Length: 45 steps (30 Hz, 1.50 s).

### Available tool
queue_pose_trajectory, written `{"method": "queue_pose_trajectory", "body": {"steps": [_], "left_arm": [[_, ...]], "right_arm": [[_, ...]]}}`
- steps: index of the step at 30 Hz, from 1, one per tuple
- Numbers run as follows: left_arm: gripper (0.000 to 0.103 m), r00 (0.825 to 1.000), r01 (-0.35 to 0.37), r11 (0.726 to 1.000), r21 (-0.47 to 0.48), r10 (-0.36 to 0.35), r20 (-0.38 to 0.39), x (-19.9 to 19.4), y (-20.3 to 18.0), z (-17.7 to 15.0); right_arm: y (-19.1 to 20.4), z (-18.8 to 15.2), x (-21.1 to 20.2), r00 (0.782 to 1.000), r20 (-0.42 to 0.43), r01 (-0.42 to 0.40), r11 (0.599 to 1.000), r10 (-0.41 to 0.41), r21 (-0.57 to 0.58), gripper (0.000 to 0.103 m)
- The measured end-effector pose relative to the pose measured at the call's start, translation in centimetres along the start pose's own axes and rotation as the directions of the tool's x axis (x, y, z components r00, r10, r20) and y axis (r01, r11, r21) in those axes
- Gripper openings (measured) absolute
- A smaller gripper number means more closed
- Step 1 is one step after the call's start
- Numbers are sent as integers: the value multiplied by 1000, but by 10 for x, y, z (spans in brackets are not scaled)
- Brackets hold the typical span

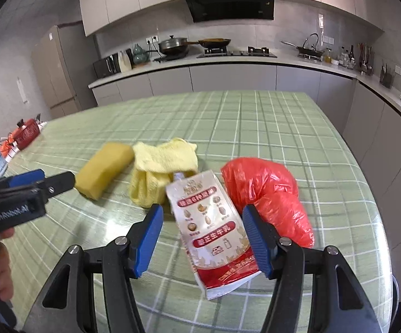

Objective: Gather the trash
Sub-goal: 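Move both open tools back toward the milk carton and yellow rag, then grasp the milk carton with the right tool while the left tool grasps the yellow sponge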

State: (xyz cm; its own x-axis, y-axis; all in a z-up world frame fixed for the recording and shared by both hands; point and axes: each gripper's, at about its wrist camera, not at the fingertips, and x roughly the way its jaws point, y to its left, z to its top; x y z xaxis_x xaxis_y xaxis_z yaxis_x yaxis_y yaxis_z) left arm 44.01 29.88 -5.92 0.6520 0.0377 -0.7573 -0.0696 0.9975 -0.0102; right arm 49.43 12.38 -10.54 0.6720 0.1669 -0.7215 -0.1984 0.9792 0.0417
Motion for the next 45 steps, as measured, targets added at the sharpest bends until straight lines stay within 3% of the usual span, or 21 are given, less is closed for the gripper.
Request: {"method": "queue_pose_trajectory", "body": {"steps": [7,11,18,28,35,45], "left_arm": [[76,1000,7,1000,2,-7,-23,6,-5,0],[76,1000,5,1000,11,-4,-27,8,-7,-1],[76,1000,-6,1000,12,7,-28,8,-4,-2],[76,1000,0,1000,10,1,-26,11,7,1],[76,999,8,1000,21,-7,-36,17,9,2],[76,999,25,998,53,-23,-47,33,6,13]], "right_arm": [[-1,-3,18,999,-44,8,999,-10,-42,64],[-4,-5,21,998,-65,-20,1000,20,-11,64],[5,-9,29,995,-98,-24,1000,23,-1,54],[9,-3,19,998,-54,-14,996,19,92,51],[17,2,7,999,-9,44,992,-44,120,51],[17,17,3,984,41,163,968,-174,193,50]]}}
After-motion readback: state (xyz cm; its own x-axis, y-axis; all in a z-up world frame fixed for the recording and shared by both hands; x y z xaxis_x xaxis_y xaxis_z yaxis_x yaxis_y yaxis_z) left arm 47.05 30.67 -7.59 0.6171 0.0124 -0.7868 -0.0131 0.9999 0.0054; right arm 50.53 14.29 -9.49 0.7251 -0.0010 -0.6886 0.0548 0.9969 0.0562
